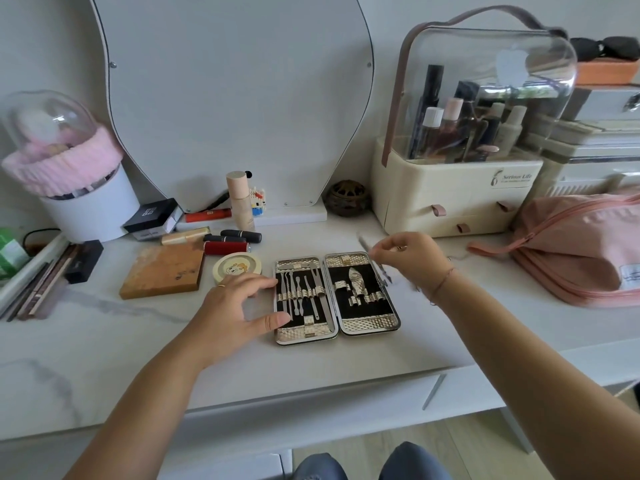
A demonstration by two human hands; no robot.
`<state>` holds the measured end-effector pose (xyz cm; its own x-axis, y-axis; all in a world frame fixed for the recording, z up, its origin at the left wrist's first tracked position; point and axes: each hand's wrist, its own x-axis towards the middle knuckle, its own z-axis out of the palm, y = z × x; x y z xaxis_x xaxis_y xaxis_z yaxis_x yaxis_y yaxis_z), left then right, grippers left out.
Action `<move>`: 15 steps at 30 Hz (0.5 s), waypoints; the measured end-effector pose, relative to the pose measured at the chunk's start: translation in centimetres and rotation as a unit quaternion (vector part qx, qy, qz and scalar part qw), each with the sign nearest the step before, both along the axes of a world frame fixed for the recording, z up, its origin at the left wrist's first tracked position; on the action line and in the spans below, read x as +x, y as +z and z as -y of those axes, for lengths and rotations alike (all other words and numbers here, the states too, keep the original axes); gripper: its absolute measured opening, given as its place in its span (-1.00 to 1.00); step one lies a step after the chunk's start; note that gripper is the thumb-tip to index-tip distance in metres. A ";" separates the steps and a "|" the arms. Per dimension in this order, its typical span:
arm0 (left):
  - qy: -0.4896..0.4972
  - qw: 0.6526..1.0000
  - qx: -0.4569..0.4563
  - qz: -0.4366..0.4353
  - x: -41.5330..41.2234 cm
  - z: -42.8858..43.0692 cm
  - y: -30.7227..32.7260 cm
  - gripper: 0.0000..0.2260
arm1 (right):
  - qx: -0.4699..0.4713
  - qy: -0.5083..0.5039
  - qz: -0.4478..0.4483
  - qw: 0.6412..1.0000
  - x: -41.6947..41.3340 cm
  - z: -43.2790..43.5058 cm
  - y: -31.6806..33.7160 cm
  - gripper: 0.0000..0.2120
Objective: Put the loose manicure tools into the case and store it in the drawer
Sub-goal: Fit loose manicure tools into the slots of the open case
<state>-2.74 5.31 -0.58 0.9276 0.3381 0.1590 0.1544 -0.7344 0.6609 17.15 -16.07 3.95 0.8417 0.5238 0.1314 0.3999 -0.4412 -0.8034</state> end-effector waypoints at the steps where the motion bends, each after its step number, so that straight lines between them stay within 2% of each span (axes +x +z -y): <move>1: 0.000 1.000 0.005 0.003 0.0 0.0 0.0 -0.16 | -0.008 0.004 0.011 1.000 -0.4 -0.4 -0.2 -0.86; 11: 0.018 0.998 0.028 0.054 -0.2 0.3 -0.1 -0.45 | -0.080 -0.030 0.051 0.995 0.1 1.1 -1.4 -0.86; 15: 0.013 0.997 0.040 0.058 -0.1 0.3 -0.2 -0.43 | -0.087 -0.029 0.064 0.994 -0.1 1.6 -2.2 -0.89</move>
<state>-2.89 5.04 -0.73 0.8923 0.3443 0.2921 0.1005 -0.7821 0.6150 17.04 -17.69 1.78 0.8532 0.4991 0.1516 0.4643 -0.5942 -0.6568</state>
